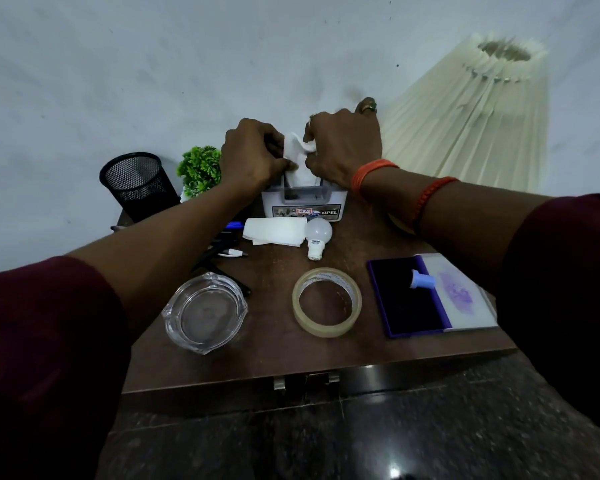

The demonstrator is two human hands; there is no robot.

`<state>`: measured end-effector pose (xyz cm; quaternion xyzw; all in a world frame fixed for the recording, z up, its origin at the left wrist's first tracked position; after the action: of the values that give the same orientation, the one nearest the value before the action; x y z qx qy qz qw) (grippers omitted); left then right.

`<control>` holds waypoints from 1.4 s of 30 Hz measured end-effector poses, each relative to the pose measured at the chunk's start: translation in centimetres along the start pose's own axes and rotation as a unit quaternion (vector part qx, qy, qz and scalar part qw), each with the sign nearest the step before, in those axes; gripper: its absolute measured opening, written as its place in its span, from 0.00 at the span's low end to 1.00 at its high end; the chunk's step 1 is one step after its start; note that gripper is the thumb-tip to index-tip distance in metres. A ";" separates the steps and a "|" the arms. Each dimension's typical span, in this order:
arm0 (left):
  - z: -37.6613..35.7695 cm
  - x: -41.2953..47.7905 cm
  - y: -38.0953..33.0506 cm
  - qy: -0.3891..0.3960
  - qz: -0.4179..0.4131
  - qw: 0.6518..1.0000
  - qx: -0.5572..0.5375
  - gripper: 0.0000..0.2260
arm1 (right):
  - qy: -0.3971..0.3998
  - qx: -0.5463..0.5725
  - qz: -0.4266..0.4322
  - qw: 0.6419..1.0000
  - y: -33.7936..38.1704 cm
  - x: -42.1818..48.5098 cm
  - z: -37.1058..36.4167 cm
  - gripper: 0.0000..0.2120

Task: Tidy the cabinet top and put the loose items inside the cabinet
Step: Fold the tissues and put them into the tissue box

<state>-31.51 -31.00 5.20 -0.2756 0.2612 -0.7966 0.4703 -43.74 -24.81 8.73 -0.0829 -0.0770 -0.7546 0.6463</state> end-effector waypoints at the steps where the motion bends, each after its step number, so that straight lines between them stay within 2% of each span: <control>1: 0.1 -0.1 0.0 0.001 -0.001 1.000 0.001 0.16 | 0.001 -0.003 0.002 1.000 0.1 0.0 0.1 0.14; 5: 0.2 -0.1 -0.2 0.008 0.003 1.000 0.011 0.17 | -0.017 -0.013 0.002 1.000 0.2 -0.2 0.7 0.17; 9: -0.4 -0.2 -0.8 0.020 0.008 0.998 0.055 0.19 | -0.038 -0.025 0.001 0.999 0.0 -0.1 1.2 0.13; 14: -1.1 0.0 -1.4 0.016 0.005 0.993 0.118 0.15 | -0.038 -0.028 0.011 0.999 0.2 -0.1 0.8 0.13; 18: -1.6 0.1 -1.8 0.006 -0.011 0.988 0.152 0.15 | -0.014 -0.036 0.019 0.999 0.4 -0.4 0.4 0.21; 20: -1.6 0.2 -1.7 0.005 -0.013 0.989 0.150 0.18 | -0.006 -0.052 0.028 0.998 0.6 -0.5 0.2 0.21; 23: -1.3 0.2 -1.5 0.005 -0.015 0.992 0.126 0.19 | 0.007 -0.055 0.026 0.998 0.8 -0.7 -0.1 0.27; 28: -0.6 -0.3 -1.4 -0.004 -0.018 0.996 0.090 0.15 | 0.014 -0.072 0.032 0.997 1.3 -0.5 -0.6 0.15; 33: 0.9 -2.2 -2.0 -0.033 -0.054 0.996 0.063 0.15 | 0.001 -0.077 0.020 0.997 1.1 -0.7 -0.8 0.13; 36: 2.0 -3.9 -2.1 -0.079 -0.091 0.991 0.051 0.15 | -0.015 -0.070 0.026 0.997 1.2 -0.9 -0.8 0.14; 39: 2.8 -5.4 -2.1 -0.128 -0.115 0.984 0.043 0.14 | -0.043 -0.108 0.042 0.992 1.7 -1.3 -0.4 0.10; 42: 3.5 -7.0 -1.6 -0.164 -0.124 0.978 0.037 0.12 | -0.034 -0.128 0.061 0.989 2.2 -1.9 -1.1 0.10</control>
<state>-27.29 -24.63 7.44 -0.4149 0.1143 -0.8018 0.4145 -41.28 -23.54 7.21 -0.1954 0.0036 -0.7140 0.6723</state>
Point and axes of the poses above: each hand's wrist, its own x-axis towards the middle knuckle, its own z-axis out of the back of the hand, y = z × x, the point moved 9 cm from there along x, towards the middle knuckle, and after that the axes turned 7 degrees about y, right-handed, at the moved point
